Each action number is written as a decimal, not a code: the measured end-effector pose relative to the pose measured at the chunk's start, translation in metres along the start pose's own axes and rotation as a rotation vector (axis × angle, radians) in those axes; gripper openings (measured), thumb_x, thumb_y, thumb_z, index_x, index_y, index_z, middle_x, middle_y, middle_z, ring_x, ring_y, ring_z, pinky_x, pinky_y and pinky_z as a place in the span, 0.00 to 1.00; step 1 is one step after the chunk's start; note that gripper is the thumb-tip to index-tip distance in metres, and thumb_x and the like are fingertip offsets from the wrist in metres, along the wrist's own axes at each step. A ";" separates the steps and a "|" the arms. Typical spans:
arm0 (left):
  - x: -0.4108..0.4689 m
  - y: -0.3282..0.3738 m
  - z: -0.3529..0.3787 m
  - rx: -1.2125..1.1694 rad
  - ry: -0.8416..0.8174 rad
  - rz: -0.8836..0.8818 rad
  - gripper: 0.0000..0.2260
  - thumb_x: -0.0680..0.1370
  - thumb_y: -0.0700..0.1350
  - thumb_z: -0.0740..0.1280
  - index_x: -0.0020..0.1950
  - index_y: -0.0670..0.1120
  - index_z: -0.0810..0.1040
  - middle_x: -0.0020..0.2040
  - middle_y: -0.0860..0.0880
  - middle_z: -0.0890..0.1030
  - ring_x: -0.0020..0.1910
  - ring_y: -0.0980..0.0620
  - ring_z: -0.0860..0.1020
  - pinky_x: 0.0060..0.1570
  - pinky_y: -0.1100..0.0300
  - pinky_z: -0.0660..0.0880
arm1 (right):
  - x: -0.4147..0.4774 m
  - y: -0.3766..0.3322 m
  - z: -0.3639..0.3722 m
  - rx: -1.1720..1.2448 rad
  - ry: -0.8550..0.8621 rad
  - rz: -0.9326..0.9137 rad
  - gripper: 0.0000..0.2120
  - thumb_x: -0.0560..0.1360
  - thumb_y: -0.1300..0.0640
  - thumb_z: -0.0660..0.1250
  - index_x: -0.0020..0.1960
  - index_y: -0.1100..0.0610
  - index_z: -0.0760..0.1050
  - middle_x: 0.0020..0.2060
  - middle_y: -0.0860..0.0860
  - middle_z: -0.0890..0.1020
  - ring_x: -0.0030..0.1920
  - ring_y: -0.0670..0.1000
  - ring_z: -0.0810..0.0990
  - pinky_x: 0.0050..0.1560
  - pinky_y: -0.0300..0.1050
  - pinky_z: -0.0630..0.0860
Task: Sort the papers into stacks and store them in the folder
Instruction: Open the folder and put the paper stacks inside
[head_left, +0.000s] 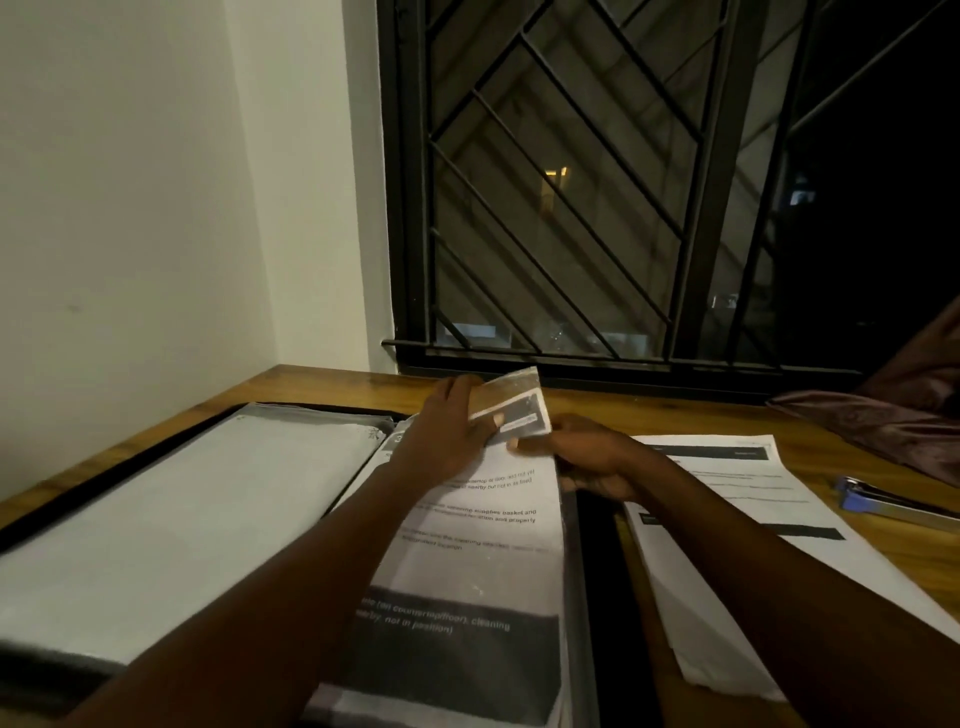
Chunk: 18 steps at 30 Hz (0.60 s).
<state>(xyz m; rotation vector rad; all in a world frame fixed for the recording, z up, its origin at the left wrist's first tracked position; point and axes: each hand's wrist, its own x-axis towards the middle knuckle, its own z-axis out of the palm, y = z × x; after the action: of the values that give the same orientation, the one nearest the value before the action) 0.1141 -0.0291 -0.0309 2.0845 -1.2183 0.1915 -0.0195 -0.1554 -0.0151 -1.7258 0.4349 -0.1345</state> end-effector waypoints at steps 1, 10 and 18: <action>-0.005 0.003 -0.003 -0.003 -0.008 0.011 0.26 0.80 0.51 0.65 0.74 0.46 0.62 0.73 0.45 0.63 0.69 0.45 0.67 0.56 0.60 0.66 | -0.007 0.001 0.003 0.018 -0.109 0.074 0.13 0.74 0.62 0.69 0.59 0.57 0.76 0.51 0.56 0.84 0.51 0.55 0.84 0.52 0.51 0.81; -0.031 0.017 -0.060 -0.097 -0.055 -0.061 0.22 0.77 0.58 0.66 0.67 0.47 0.71 0.64 0.49 0.74 0.57 0.53 0.73 0.48 0.63 0.71 | -0.036 -0.046 0.027 0.117 -0.161 0.070 0.22 0.74 0.60 0.69 0.66 0.62 0.70 0.57 0.60 0.81 0.56 0.59 0.82 0.54 0.54 0.79; -0.043 0.019 -0.162 -0.632 -0.201 -0.202 0.34 0.78 0.68 0.53 0.63 0.40 0.75 0.57 0.37 0.79 0.57 0.40 0.79 0.59 0.48 0.77 | -0.035 -0.118 0.090 0.070 -0.303 -0.083 0.35 0.74 0.30 0.53 0.67 0.55 0.71 0.60 0.60 0.79 0.60 0.59 0.79 0.54 0.57 0.79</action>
<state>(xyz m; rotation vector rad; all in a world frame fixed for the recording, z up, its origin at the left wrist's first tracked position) 0.1100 0.0987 0.0794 1.6687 -0.9995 -0.4525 0.0026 -0.0434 0.0861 -1.6616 0.1339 0.0520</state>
